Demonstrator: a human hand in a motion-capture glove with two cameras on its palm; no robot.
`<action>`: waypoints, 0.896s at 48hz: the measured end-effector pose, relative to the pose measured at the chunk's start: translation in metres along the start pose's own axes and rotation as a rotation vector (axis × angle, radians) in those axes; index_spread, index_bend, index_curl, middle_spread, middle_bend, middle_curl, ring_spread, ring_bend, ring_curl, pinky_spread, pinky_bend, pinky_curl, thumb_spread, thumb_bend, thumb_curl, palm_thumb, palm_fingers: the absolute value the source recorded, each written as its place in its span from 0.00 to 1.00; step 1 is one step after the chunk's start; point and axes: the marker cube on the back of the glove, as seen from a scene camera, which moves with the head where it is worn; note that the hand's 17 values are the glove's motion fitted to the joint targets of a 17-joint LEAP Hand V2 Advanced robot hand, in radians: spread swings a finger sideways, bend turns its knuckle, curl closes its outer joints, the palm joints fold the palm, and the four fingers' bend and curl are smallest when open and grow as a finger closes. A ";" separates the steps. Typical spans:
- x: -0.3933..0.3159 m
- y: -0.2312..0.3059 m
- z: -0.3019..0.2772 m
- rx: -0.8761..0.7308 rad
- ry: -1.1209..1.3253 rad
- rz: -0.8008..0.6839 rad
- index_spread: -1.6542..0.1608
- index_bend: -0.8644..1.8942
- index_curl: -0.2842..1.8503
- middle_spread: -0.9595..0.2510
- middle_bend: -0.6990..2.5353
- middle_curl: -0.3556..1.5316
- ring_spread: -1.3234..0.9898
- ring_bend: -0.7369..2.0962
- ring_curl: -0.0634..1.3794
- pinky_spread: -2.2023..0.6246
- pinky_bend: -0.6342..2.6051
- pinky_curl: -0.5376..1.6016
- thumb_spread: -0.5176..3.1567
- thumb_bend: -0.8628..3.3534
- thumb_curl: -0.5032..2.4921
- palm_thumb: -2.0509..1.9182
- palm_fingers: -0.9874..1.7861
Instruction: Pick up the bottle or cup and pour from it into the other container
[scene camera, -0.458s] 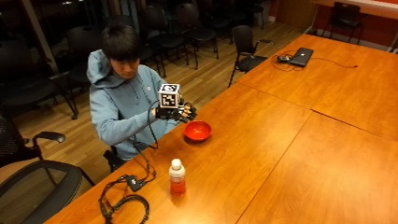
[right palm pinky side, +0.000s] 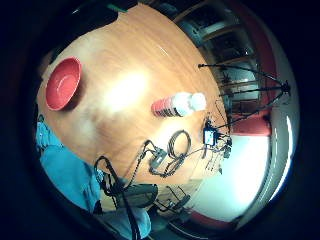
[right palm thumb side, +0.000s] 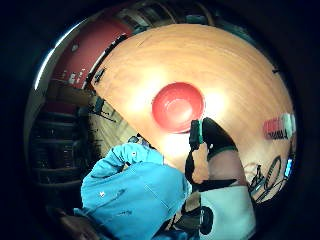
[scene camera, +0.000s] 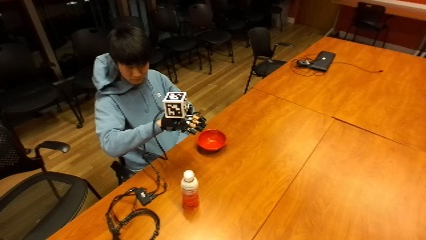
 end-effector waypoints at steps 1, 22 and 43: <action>0.000 0.002 -0.001 0.002 -0.037 0.031 0.73 0.36 0.21 0.81 0.28 0.30 0.61 0.40 0.18 0.86 0.37 0.35 0.40 0.25 0.27 0.69 0.46; 0.076 0.058 -0.002 0.035 -0.122 0.170 0.73 0.37 0.23 0.81 0.28 0.34 0.62 0.40 0.21 0.86 0.37 0.36 0.41 0.22 0.30 0.70 0.46; 0.184 0.118 0.041 0.340 -0.388 0.352 0.74 0.36 0.23 0.82 0.27 0.35 0.62 0.40 0.23 0.86 0.39 0.38 0.40 0.20 0.31 0.71 0.44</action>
